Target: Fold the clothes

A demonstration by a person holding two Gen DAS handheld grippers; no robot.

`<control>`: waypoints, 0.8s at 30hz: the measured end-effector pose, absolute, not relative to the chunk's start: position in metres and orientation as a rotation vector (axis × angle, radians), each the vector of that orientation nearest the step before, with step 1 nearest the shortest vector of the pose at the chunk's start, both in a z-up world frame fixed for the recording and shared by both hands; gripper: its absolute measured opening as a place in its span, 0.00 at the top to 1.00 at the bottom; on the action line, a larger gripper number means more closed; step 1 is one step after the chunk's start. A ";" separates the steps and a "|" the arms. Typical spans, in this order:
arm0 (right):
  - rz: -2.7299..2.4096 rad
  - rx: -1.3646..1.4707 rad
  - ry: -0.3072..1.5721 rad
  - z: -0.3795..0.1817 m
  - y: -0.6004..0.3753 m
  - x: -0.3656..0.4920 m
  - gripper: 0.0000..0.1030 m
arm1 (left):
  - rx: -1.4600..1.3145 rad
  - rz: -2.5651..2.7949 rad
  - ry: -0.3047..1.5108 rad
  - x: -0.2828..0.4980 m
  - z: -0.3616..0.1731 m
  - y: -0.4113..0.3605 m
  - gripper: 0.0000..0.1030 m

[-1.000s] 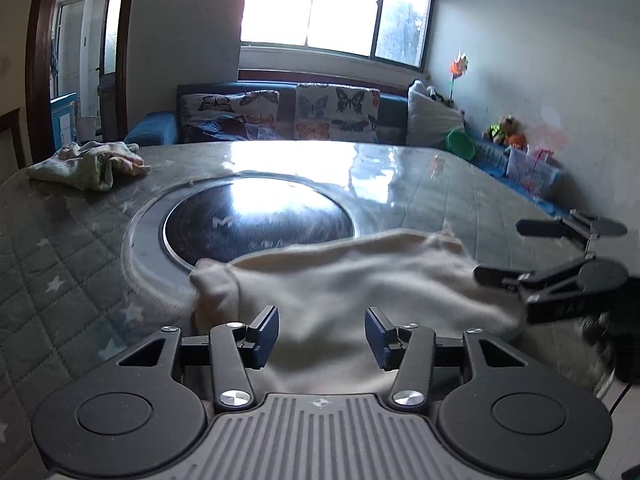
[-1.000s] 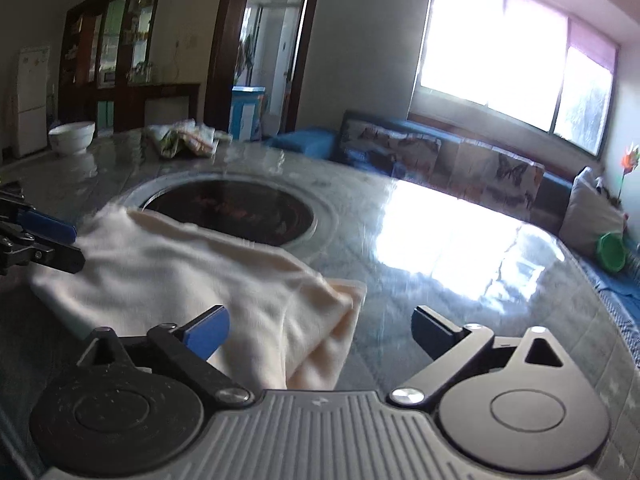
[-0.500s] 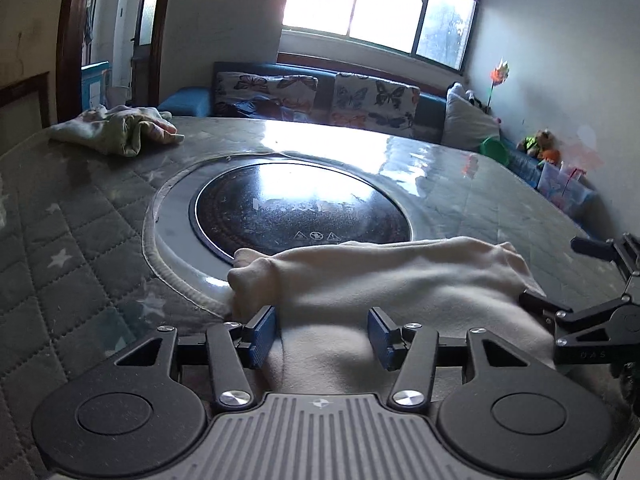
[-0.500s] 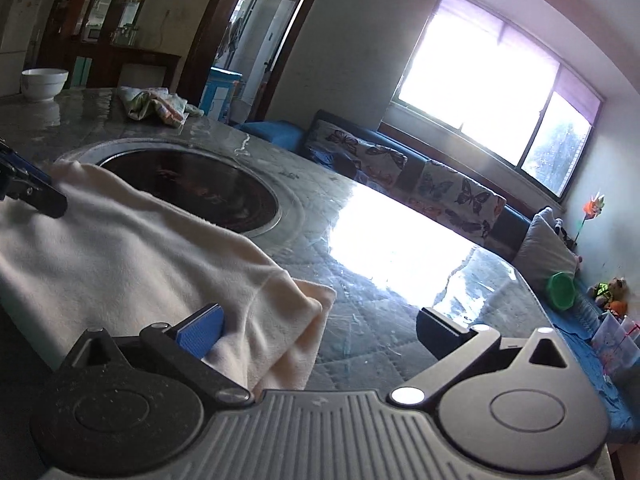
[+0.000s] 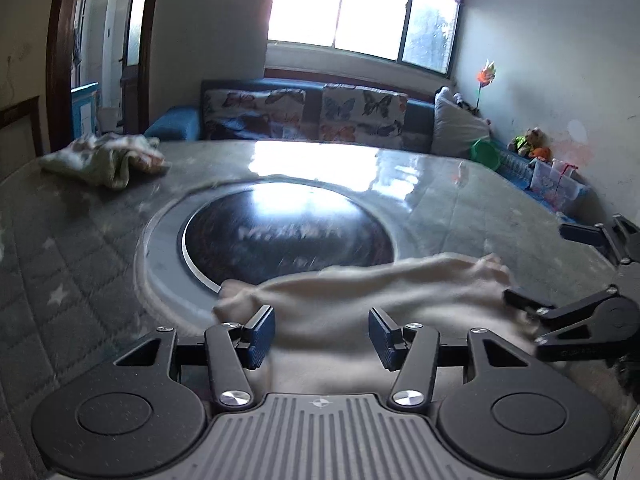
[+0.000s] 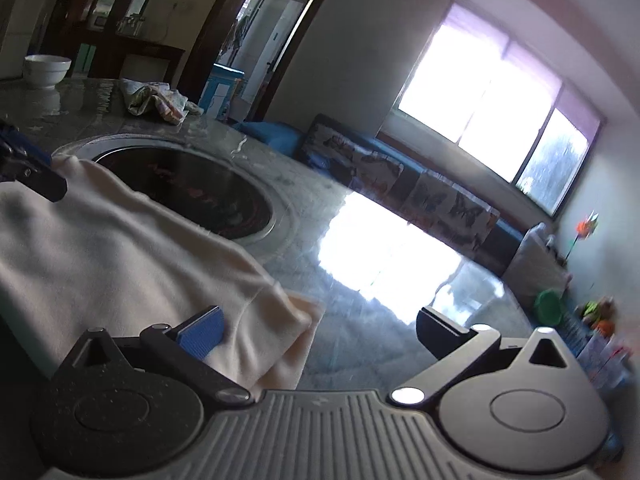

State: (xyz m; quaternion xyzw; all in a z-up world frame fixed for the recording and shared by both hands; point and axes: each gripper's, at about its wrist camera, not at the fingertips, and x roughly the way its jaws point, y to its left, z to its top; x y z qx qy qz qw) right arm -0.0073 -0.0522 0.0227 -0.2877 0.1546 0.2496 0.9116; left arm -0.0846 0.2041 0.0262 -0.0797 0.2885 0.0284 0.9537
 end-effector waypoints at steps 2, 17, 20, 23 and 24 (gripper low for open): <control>0.524 -0.601 0.311 0.025 -0.044 -0.001 0.00 | -0.161 0.053 0.584 -0.075 0.030 0.201 0.46; 0.534 -0.707 0.344 0.009 -0.011 0.038 0.00 | -0.189 0.113 0.684 -0.015 0.002 0.203 0.46; 0.543 -0.680 0.338 0.016 -0.014 0.038 0.00 | -0.185 0.113 0.680 -0.016 0.001 0.202 0.45; 0.573 -0.665 0.312 0.026 -0.006 0.037 0.00 | -0.192 0.112 0.678 -0.015 0.002 0.202 0.44; 0.589 -0.665 0.306 0.028 -0.002 0.037 0.00 | -0.194 0.112 0.677 -0.015 0.002 0.203 0.44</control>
